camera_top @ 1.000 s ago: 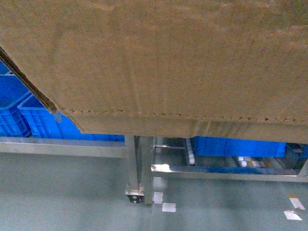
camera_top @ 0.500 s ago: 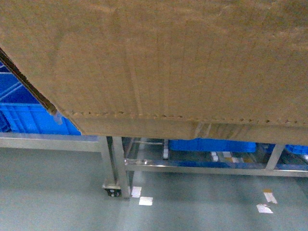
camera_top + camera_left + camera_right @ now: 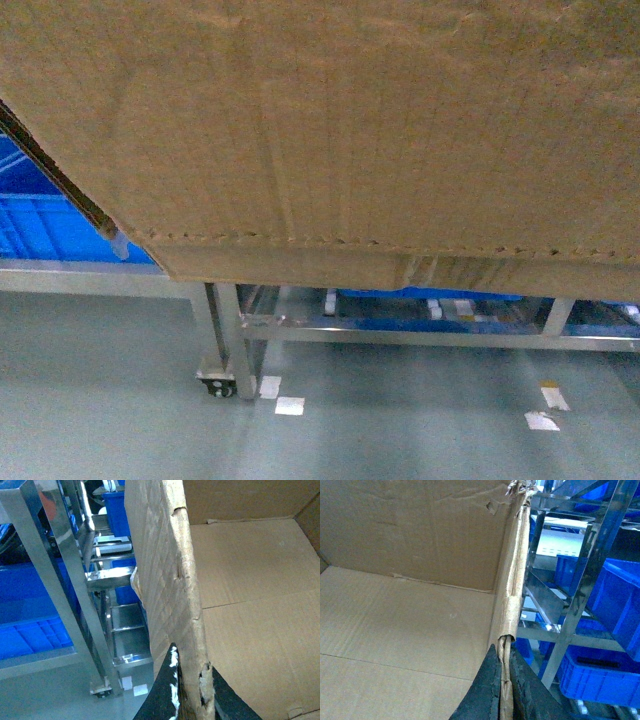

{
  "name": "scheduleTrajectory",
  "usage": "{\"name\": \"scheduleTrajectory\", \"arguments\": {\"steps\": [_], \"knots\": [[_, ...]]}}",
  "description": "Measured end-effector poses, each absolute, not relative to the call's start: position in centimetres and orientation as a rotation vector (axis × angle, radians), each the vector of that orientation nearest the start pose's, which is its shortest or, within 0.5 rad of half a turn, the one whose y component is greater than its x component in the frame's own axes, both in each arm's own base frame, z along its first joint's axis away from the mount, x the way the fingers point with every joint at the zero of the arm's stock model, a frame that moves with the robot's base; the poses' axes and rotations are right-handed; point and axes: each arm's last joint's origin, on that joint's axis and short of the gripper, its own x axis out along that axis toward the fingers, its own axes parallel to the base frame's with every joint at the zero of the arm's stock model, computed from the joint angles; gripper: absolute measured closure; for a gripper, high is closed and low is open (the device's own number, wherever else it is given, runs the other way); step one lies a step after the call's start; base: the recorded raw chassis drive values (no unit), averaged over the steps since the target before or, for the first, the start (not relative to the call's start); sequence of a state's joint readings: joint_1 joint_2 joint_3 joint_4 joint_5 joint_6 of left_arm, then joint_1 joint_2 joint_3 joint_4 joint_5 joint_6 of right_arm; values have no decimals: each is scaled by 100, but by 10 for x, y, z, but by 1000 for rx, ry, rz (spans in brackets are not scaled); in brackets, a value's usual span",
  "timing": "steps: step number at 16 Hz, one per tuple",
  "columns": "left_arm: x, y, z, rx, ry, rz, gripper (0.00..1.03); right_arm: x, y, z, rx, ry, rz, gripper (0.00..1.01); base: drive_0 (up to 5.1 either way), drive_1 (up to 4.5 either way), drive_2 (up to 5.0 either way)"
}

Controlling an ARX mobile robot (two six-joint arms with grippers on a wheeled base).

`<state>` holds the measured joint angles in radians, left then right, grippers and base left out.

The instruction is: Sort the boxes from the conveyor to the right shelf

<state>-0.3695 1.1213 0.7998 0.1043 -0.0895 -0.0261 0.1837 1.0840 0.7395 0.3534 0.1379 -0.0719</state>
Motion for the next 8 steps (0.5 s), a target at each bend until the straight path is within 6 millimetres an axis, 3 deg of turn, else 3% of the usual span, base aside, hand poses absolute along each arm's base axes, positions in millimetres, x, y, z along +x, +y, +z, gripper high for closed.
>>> {"name": "scheduleTrajectory", "arguments": {"steps": [8], "knots": [[234,-88,301,23,211,-277,100,240,40,313,-69,-20,44,99,0,0,0]]}}
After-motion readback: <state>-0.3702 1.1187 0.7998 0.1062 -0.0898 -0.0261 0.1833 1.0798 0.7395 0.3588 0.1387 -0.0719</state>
